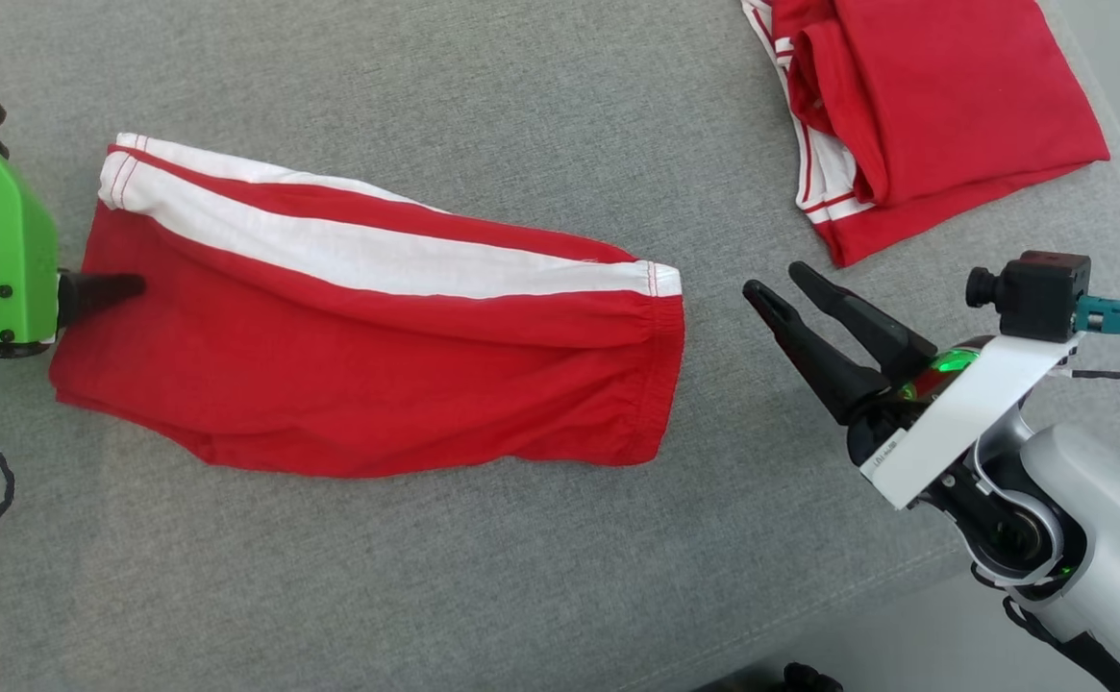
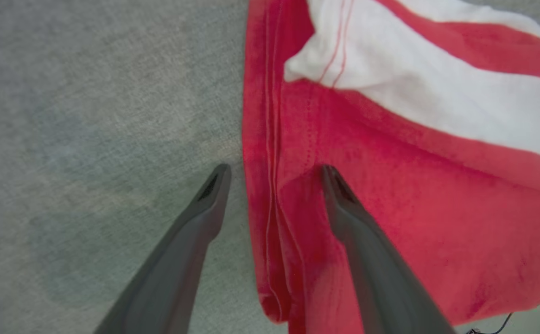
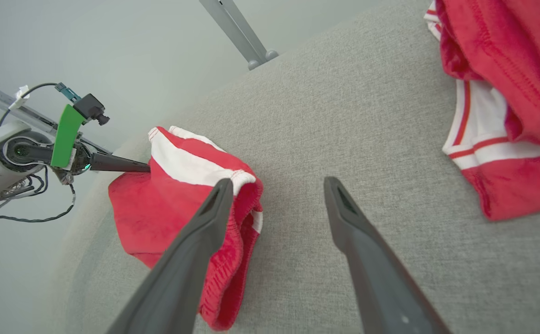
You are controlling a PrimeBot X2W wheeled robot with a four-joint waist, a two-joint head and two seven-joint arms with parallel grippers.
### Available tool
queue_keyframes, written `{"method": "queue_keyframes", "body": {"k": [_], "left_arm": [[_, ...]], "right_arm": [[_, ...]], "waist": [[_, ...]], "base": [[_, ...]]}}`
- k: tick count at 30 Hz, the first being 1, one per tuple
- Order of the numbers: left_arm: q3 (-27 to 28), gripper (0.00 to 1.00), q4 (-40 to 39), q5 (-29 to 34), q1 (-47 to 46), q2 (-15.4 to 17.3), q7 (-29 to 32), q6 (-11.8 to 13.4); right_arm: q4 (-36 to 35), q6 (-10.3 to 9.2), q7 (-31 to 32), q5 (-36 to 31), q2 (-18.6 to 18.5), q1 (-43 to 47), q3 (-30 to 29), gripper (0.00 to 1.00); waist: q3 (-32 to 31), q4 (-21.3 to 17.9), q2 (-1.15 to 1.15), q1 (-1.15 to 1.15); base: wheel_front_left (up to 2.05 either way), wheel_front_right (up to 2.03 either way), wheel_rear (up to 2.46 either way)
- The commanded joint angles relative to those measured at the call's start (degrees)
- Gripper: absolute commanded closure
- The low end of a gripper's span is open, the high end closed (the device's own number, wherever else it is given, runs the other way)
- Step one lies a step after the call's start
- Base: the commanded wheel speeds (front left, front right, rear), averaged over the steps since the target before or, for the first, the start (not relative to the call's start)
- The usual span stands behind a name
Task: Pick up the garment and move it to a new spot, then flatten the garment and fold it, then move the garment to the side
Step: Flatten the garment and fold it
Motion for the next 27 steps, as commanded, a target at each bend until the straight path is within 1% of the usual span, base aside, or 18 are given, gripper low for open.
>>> {"method": "queue_keyframes", "body": {"k": [1, 3, 4, 5, 6, 9, 15, 19, 22, 27], "left_arm": [[0.0, 0.00, 0.6, -0.9, 1.2, -0.1, -0.2, -0.4], [-0.4, 0.00, 1.3, -1.0, 2.1, -0.5, -0.2, -0.6], [-0.7, 0.23, 1.6, -1.0, 2.5, -0.6, -0.1, -0.8], [-0.6, 0.74, 1.7, -1.1, 2.6, -0.8, -0.5, -0.9], [-0.4, 1.00, 1.8, -1.4, 2.7, -1.1, -0.9, -1.0], [-0.4, 1.00, 2.1, -1.8, 3.4, -1.5, -0.9, -1.4], [-0.4, 1.00, 2.4, -2.3, 5.2, -2.6, -2.9, -1.9], [-0.9, 1.00, 1.6, -3.8, 7.4, -2.6, -2.0, -1.9], [-1.6, 1.00, 0.6, -4.4, 9.6, -1.8, -1.1, -1.2], [-2.0, 1.00, -1.3, -6.6, 14.3, -1.0, -1.0, 0.1]], "right_arm": [[-0.3, 0.00, -0.1, -0.5, 0.3, 1.1, -0.3, 0.00], [-0.1, 0.00, 0.2, -0.7, 0.5, 1.7, -0.8, 0.00], [0.0, 0.00, 0.2, -0.8, 0.6, 2.0, -1.1, 0.00], [0.0, 0.00, 0.4, -0.9, 0.8, 2.3, -1.3, 0.00], [0.1, 0.00, 0.6, -1.1, 1.0, 2.7, -1.5, 0.00], [0.0, 0.00, 1.2, -1.3, 1.3, 3.3, -1.7, 0.00], [1.4, 0.00, 2.7, -2.0, 1.7, 4.6, -2.3, 0.00], [2.0, 0.00, 4.1, -1.9, 1.7, 5.8, -2.7, 0.00], [2.8, 0.00, 4.9, -2.0, 1.4, 7.1, -3.3, 0.00], [3.3, 0.00, 6.4, -1.9, 1.1, 9.4, -4.5, 0.00]], "waist": [[0.0, -0.7, 0.00, 0.00], [-0.5, -0.8, 0.00, 0.00], [-1.0, -0.8, 0.00, 0.00], [-1.2, -0.7, 0.00, 0.00], [-1.7, -0.5, 0.00, 0.00], [-3.2, 0.3, 0.00, 0.00], [-8.0, 3.4, 0.00, 0.00], [-11.5, 5.9, 0.00, 0.00], [-14.3, 7.6, 0.00, 0.00], [-18.4, 9.4, 0.00, 0.00]], "base": [[0.00, 0.00, 0.00], [0.00, 0.00, 0.00], [0.00, 0.00, 0.00], [0.00, 0.00, 0.00], [0.00, 0.00, 0.00], [0.00, 0.00, 0.00], [0.00, 0.00, 0.00], [0.00, 0.00, 0.00], [0.00, 0.00, 0.00], [0.00, 0.00, 0.00]]}}
